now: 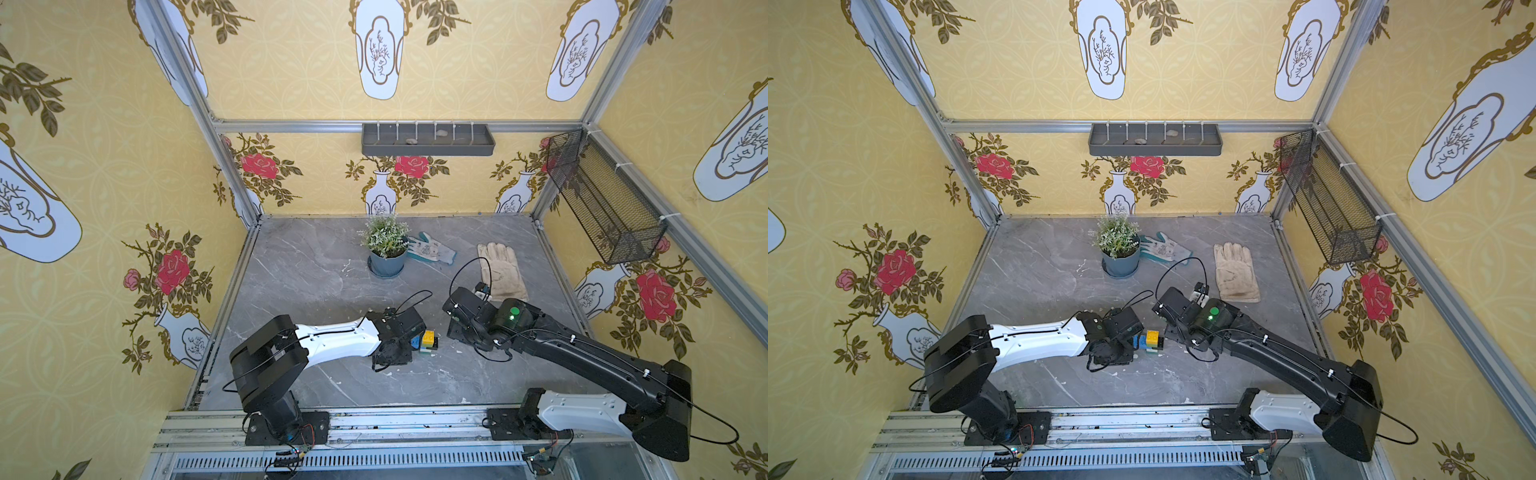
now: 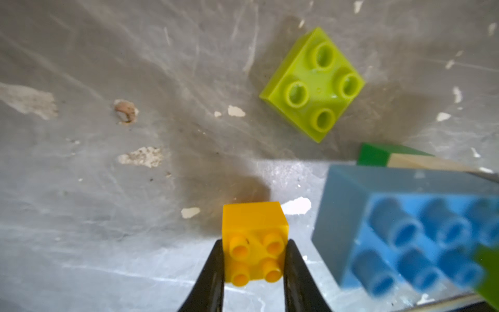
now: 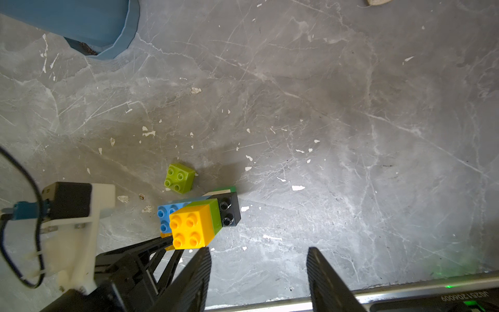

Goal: Assemble the number 4 with lego
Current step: Pick up the lego brick from the center of the board.

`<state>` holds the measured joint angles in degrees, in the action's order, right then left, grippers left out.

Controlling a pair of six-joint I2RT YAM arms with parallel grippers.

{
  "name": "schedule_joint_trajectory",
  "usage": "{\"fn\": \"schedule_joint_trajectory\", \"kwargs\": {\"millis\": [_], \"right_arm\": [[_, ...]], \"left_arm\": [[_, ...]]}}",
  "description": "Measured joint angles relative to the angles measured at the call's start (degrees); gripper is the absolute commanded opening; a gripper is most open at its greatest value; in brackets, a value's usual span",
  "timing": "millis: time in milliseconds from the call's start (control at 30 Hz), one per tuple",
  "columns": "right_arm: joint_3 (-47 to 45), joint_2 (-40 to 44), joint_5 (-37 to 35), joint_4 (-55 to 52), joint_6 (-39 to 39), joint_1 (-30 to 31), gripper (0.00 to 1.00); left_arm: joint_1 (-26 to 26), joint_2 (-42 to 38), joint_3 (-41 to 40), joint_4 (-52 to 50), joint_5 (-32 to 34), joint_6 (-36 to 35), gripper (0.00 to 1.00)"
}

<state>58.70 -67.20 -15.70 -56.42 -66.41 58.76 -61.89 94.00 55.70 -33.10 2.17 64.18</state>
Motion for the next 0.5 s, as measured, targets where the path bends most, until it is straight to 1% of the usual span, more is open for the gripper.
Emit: {"fn": "schedule_joint_trajectory", "kwargs": {"millis": [133, 233, 300, 367, 500], "right_arm": [[-1.46, -0.09, 0.59, 1.53, 0.52, 0.63, 0.54], [-1.88, -0.42, 1.79, 3.50, 1.99, 2.25, 0.54], [-1.66, -1.31, 2.38, 4.81, 2.38, 3.41, 0.54], [-1.14, -2.69, 2.71, 6.03, 3.04, 4.59, 0.54], [-0.70, -5.05, 3.48, 8.44, 3.28, 6.25, 0.54]], "left_arm": [[-0.11, -5.03, 0.66, -3.10, 1.49, 0.33, 0.22], [-0.15, -9.22, 1.77, -6.23, 2.97, 0.31, 0.22], [0.04, -11.39, 2.95, -8.28, 4.02, -0.17, 0.20], [1.05, -13.18, 4.22, -9.70, 4.28, -1.29, 0.18], [4.48, -15.76, 5.01, -10.12, 3.17, -3.56, 0.17]]}}
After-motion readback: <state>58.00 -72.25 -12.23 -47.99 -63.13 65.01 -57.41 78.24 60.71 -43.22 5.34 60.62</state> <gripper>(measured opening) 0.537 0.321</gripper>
